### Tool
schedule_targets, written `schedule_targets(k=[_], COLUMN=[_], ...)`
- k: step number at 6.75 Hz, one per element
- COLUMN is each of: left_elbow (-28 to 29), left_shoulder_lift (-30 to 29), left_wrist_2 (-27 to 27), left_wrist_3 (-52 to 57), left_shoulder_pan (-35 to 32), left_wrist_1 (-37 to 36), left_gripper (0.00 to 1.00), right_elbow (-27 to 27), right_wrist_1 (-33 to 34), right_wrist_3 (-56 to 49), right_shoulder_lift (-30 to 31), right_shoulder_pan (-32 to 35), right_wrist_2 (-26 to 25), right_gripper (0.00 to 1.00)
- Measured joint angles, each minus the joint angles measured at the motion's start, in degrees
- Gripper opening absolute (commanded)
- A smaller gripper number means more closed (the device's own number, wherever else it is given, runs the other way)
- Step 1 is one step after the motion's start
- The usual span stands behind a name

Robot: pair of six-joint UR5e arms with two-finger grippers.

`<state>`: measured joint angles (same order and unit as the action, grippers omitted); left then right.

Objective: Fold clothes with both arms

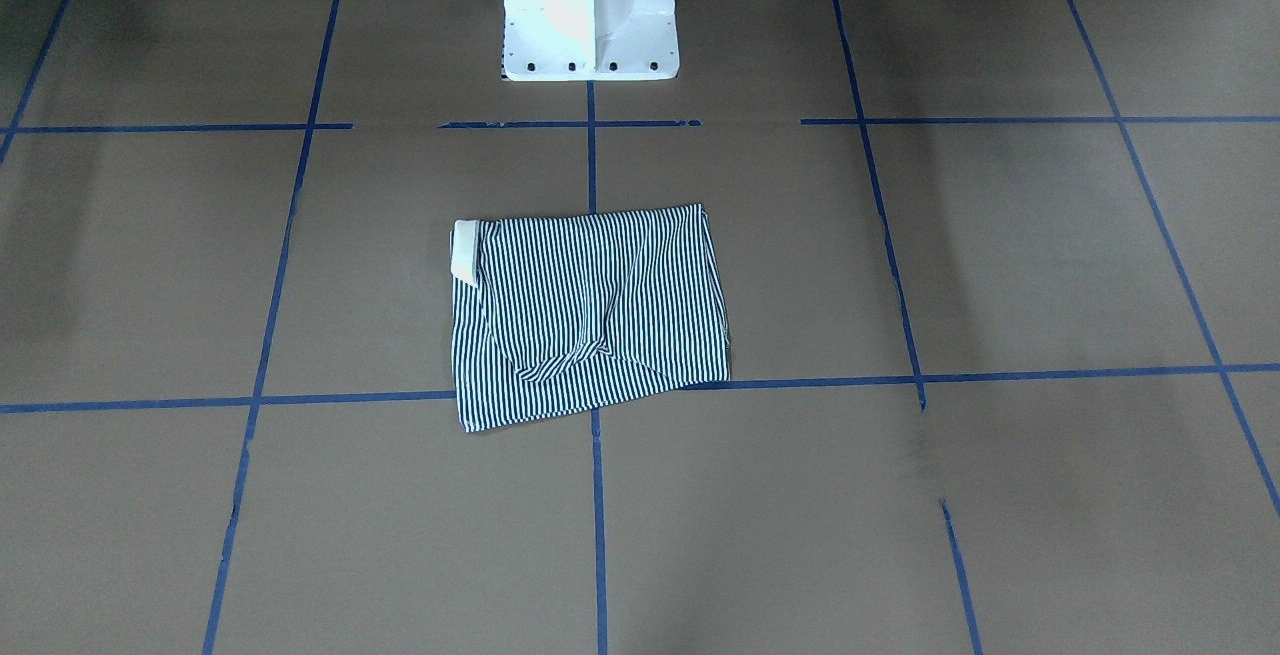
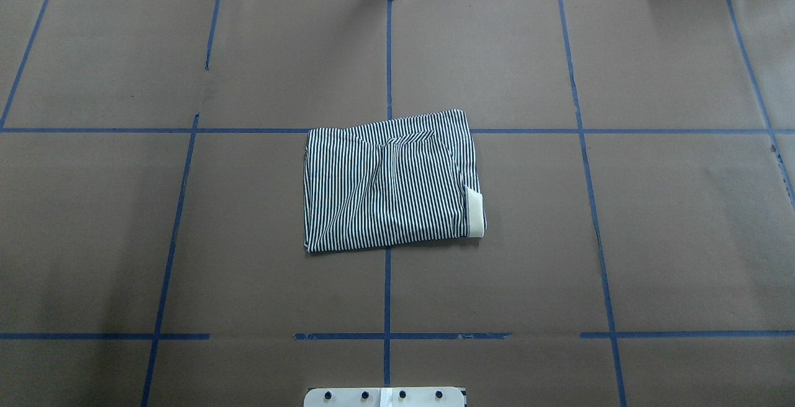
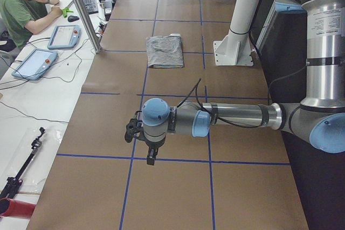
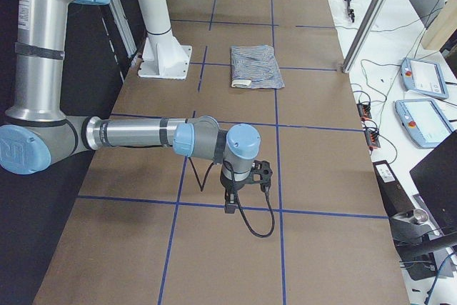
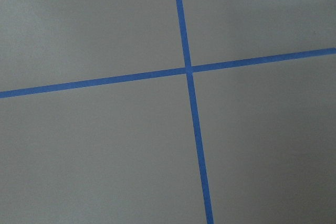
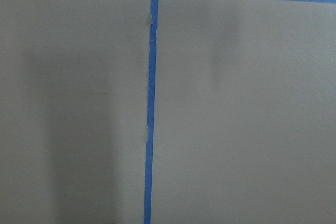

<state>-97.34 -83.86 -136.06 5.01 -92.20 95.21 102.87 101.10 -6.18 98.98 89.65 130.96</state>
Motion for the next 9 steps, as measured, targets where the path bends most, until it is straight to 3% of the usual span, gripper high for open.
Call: schedule_targets(k=[9], left_elbow=[-0.13], left_shoulder_lift=[0.01], left_wrist_2=[1.76], left_wrist_3=[-0.26], left_shoulder_pan=[0.0], left_wrist_1=[-0.03], left_gripper=[1.0], right_elbow=[0.05], right_wrist_1=[0.06], right_wrist_3=[-0.32], right_shoulder_lift=[0.14], right_shoulder_pan=[0.0], right_wrist_2=[0.09], right_gripper=[1.0])
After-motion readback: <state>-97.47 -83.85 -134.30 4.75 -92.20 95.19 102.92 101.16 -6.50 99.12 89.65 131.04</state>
